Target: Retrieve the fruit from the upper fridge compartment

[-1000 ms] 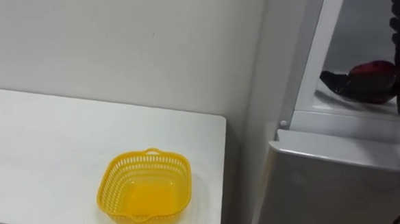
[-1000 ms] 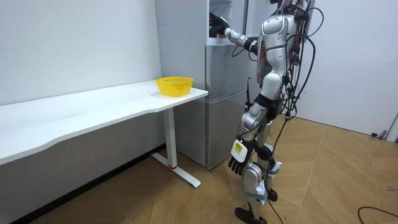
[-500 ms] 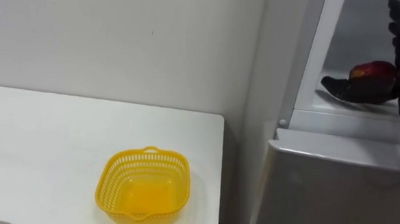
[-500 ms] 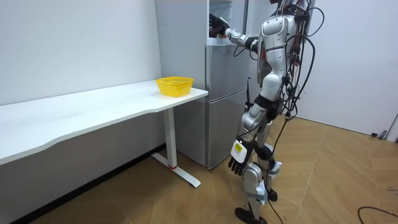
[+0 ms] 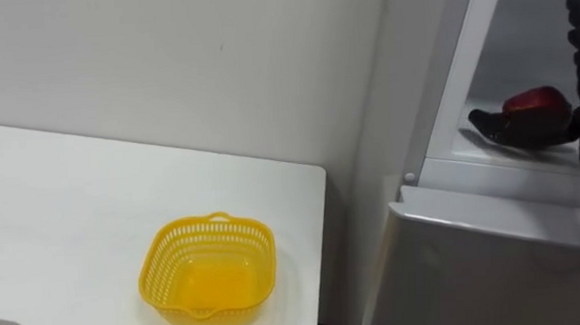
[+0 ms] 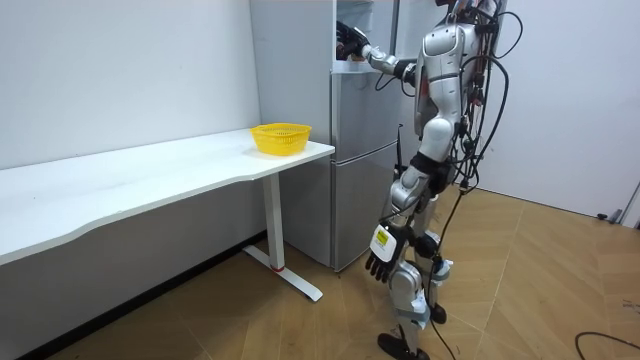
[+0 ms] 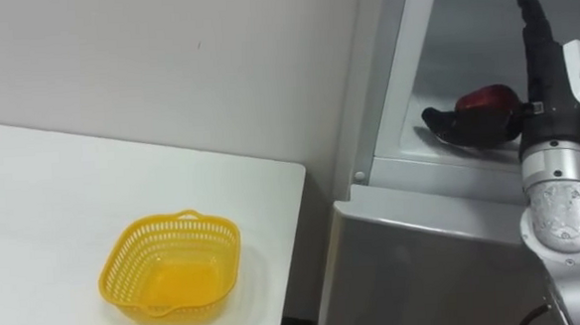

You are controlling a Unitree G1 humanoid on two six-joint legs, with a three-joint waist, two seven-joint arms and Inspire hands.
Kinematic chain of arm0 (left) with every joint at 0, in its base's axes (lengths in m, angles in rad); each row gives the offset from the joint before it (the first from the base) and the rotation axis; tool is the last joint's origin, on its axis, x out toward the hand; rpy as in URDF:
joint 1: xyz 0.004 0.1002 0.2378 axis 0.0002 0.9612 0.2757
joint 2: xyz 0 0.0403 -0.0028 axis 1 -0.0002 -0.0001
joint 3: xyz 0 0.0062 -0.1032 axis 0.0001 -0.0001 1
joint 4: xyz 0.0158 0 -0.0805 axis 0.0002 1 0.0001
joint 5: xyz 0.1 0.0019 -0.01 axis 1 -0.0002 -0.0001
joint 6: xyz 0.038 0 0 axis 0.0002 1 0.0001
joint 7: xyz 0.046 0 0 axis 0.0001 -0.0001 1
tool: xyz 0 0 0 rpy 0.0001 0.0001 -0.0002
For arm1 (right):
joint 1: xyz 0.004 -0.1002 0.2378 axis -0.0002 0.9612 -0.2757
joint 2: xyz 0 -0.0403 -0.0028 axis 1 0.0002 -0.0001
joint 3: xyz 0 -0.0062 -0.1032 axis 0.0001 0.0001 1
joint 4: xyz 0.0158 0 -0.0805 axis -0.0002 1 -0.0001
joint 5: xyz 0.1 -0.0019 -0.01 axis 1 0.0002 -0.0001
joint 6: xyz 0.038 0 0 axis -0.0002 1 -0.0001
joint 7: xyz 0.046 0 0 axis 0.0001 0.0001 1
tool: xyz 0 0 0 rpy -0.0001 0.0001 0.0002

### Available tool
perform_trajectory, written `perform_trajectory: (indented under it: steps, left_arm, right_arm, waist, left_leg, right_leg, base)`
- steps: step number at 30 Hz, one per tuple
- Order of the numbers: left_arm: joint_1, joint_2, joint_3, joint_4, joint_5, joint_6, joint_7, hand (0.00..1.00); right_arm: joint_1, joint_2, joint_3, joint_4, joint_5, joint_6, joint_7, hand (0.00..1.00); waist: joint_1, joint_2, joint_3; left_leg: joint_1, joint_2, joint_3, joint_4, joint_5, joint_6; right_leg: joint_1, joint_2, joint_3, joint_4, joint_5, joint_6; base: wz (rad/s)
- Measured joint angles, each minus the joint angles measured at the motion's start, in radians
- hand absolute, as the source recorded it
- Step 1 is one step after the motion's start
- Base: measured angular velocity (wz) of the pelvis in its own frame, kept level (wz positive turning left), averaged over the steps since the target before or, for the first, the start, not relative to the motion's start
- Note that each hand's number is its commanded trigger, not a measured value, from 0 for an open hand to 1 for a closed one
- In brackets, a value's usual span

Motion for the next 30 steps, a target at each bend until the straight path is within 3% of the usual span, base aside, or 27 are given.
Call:
perform_trajectory:
  steps: [4, 12, 30]
  left_arm:
    - [0.0, 0.001, 0.0, 0.0, 0.0, 0.0, 0.0, 0.0]
    - [0.003, 0.001, -0.001, 0.003, -0.002, 0.0, 0.0, 0.0]
    - [0.0, 0.003, -0.012, 0.006, -0.02, 0.001, 0.002, 0.0]
  right_arm:
    - [0.0, 0.0, 0.0, 0.0, 0.0, 0.0, 0.0, 0.0]
    - [0.0, 0.0, 0.001, 0.011, 0.0, 0.0, 0.009, 0.0]
    - [0.0, -0.001, 0.037, 0.076, 0.047, 0.0, 0.014, 0.0]
  waist:
    - [0.0, 0.005, -0.0038]
    - [-0.001, 0.005, -0.004]
    - [-0.002, -0.003, 0.0027]
  left_leg:
    - [0.001, 0.0, 0.0, 0.001, 0.0, 0.0]
    - [0.003, 0.0, -0.005, 0.005, 0.0, 0.0]
    - [-0.003, -0.001, -0.01, 0.008, 0.0, 0.0]
  right_leg:
    - [0.001, 0.0, 0.0, 0.0, 0.0, -0.001]
    - [0.007, 0.0, -0.005, 0.001, 0.002, -0.003]
    - [0.006, -0.001, -0.015, 0.001, 0.002, -0.003]
  base:
    - [0.0]
    - [0.01]
    - [0.01]
